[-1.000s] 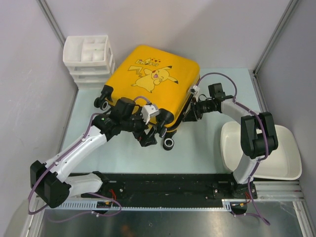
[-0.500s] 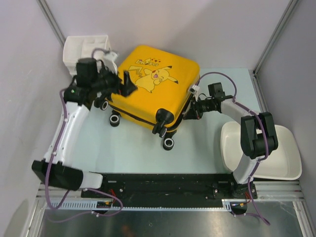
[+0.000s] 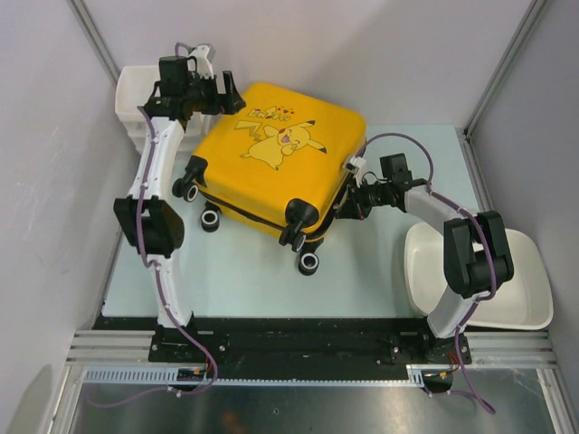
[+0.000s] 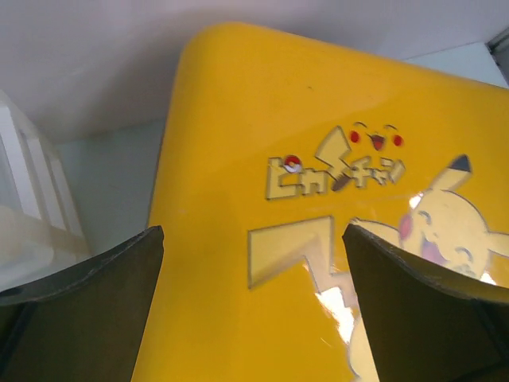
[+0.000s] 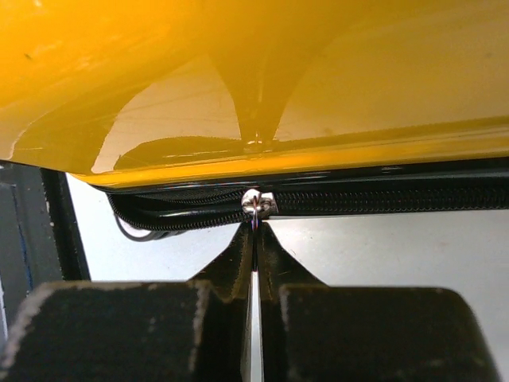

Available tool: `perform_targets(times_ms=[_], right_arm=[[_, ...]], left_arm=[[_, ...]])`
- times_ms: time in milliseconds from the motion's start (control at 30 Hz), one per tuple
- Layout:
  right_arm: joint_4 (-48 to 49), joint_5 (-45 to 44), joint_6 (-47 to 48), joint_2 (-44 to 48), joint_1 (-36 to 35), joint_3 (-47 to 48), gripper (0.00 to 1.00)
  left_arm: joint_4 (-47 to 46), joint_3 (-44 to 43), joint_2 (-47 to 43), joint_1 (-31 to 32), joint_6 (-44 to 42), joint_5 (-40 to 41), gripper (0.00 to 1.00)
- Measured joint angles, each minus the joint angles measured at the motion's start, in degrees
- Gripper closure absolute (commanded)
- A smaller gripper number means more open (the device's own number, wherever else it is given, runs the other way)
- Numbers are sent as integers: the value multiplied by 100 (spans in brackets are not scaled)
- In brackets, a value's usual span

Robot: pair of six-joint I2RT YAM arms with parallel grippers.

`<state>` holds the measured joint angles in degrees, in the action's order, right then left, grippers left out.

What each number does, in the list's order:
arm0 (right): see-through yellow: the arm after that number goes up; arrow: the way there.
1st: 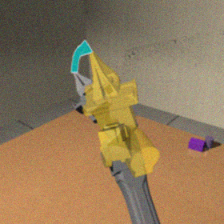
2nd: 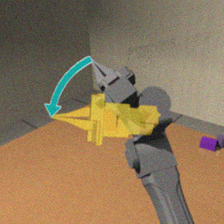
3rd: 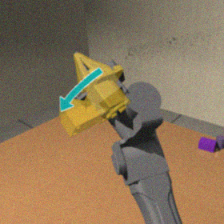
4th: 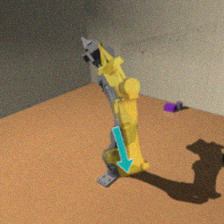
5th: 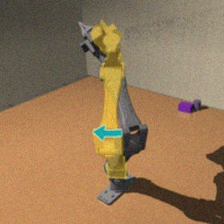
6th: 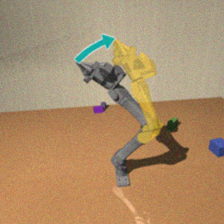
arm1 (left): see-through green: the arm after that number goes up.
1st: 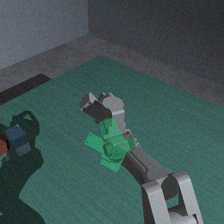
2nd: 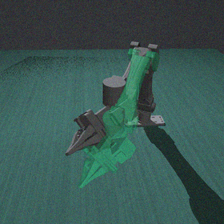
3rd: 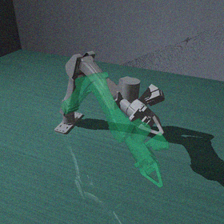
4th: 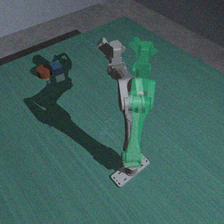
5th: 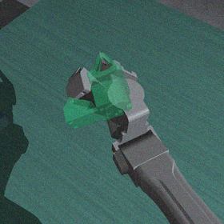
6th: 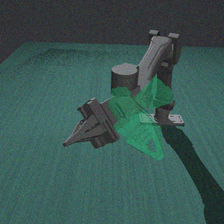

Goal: Open, take out, and arrange the luggage

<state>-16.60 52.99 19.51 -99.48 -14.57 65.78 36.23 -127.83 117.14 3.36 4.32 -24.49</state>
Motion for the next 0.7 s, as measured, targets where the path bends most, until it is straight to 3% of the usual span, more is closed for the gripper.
perform_targets(times_ms=[167,333,433,700], right_arm=[[267,-170,4,155,-48,-208,100],[590,-286,-42,269,-98,-413,100],[855,-374,-109,387,-125,-623,100],[1690,-988,-498,1231,-273,-1794,100]], left_arm=[[-146,-955,960,-55,105,79,0],[-304,-1040,1506,-52,297,-378,5],[-636,-933,1696,-98,328,-721,12],[-1613,63,1362,-7,280,-1198,20]])
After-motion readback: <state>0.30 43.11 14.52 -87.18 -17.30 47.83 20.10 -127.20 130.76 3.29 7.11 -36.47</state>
